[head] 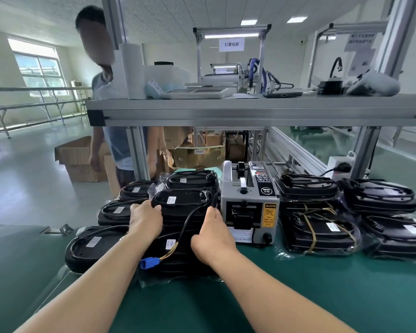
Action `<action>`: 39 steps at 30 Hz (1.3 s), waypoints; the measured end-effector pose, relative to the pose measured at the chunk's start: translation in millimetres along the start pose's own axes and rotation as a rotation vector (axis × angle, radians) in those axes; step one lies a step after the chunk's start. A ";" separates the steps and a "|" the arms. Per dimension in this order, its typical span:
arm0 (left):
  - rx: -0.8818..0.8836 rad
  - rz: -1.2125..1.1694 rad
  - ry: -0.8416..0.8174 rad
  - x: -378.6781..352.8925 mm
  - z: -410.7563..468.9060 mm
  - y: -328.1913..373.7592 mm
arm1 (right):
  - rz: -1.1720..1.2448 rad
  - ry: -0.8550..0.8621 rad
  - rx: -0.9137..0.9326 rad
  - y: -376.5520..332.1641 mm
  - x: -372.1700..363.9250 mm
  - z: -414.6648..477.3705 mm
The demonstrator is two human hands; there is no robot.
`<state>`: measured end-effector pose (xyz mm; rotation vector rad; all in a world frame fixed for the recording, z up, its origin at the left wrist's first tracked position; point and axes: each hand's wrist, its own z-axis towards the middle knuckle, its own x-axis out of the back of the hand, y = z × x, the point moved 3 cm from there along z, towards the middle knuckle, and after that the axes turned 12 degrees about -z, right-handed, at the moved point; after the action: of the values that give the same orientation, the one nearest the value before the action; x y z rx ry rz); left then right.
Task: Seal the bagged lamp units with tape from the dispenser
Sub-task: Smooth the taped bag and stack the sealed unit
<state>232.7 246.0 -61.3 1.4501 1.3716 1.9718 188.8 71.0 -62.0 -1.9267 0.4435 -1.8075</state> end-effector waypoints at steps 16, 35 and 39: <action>-0.711 -0.430 -0.231 -73.2 -210.0 110.9 | 0.221 0.316 -0.104 171.5 112.5 -143.0; -0.928 0.481 -0.579 -353.6 -256.8 209.7 | 0.415 0.626 -0.742 411.6 209.8 -82.3; -0.954 0.712 -0.578 -380.9 -256.0 211.8 | 0.312 0.640 -0.739 418.7 220.4 -58.0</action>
<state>227.5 -258.3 -95.5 1.8258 -0.3797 1.8409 181.7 -404.5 -96.8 -1.4628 1.7180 -2.1830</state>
